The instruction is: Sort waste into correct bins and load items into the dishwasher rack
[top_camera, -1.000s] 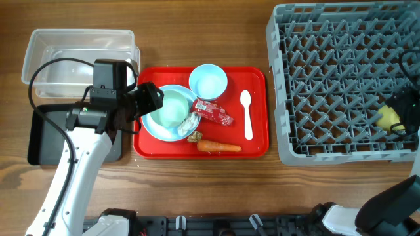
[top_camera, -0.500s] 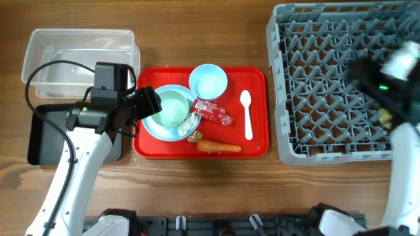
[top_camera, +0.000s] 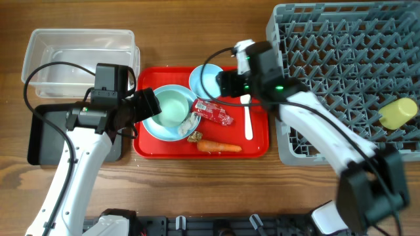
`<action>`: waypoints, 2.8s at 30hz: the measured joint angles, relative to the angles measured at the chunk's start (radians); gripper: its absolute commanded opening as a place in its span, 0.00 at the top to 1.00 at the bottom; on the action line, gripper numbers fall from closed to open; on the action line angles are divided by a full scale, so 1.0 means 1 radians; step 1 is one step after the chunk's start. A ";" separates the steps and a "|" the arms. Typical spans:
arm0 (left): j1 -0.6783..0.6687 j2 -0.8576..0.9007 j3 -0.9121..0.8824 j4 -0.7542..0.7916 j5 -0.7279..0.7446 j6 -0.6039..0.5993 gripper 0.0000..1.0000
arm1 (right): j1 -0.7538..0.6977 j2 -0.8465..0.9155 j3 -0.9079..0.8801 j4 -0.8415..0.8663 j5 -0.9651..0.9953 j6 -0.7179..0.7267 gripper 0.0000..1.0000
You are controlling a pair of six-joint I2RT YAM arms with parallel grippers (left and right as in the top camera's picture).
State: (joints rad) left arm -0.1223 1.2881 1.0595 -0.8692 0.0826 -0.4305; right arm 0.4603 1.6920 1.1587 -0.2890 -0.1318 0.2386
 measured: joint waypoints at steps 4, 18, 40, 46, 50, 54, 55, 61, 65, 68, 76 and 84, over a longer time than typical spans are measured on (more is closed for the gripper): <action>0.000 0.000 0.000 -0.003 -0.003 0.000 0.19 | 0.022 0.132 0.000 0.071 0.018 0.097 0.30; 0.000 0.000 0.000 -0.003 -0.004 0.000 0.19 | 0.024 0.222 0.000 0.031 0.121 0.308 0.91; 0.000 0.000 0.000 -0.003 -0.004 0.000 0.18 | -0.286 -0.455 0.004 -0.039 0.366 -0.028 0.96; 0.000 0.000 0.000 -0.002 -0.004 0.000 0.18 | -0.496 -0.491 0.003 0.028 0.496 -0.328 0.96; 0.000 0.000 0.000 -0.001 -0.004 0.000 0.18 | -0.627 -0.433 0.003 0.134 0.542 -0.544 0.96; 0.000 0.000 0.000 0.000 -0.004 0.000 0.18 | -0.717 -0.335 0.003 0.205 0.556 -0.746 0.96; 0.000 0.000 0.000 0.000 -0.004 0.000 0.18 | -0.737 -0.301 0.003 0.236 0.557 -0.796 0.95; 0.000 0.000 0.000 0.000 -0.004 0.000 0.18 | -0.829 -0.094 0.003 0.464 0.617 -1.062 0.96; 0.000 0.000 0.000 0.002 -0.004 0.000 0.19 | -0.883 0.018 0.003 0.663 0.675 -1.220 0.96; 0.000 0.000 0.000 0.001 -0.004 0.000 0.18 | -0.919 0.068 0.003 0.734 0.689 -1.306 0.96; 0.000 0.000 0.000 0.002 -0.004 0.000 0.18 | -0.952 0.180 0.003 0.740 0.702 -1.376 0.96; 0.000 0.000 0.000 0.004 -0.004 0.000 0.18 | -0.952 0.182 0.003 0.739 0.702 -1.285 0.96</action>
State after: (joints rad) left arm -0.1223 1.2881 1.0595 -0.8650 0.0784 -0.4305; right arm -0.4919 1.8744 1.1614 0.4503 0.5697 -1.0466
